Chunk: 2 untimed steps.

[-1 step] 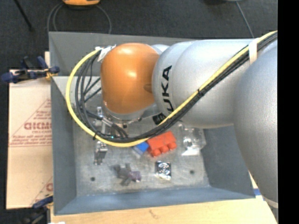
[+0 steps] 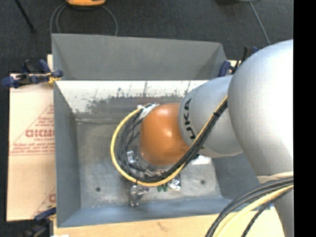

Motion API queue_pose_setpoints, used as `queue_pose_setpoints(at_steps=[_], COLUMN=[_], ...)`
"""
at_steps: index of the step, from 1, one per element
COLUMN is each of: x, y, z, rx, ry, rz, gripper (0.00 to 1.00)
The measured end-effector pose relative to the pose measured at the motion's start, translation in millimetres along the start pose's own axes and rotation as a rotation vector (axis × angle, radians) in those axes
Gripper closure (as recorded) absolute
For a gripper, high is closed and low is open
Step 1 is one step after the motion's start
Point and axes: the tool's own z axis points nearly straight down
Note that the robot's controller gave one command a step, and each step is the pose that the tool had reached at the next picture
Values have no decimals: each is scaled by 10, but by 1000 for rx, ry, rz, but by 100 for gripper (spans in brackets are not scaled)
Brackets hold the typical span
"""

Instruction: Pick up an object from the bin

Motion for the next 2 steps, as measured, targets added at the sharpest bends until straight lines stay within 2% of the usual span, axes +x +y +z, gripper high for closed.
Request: queue_pose_setpoints(at_steps=[1,2], x=[68,60], y=[-357,-464], z=[-290,-495], rx=[3,2], ry=[5,3], rz=[44,139], gripper=[0,0])
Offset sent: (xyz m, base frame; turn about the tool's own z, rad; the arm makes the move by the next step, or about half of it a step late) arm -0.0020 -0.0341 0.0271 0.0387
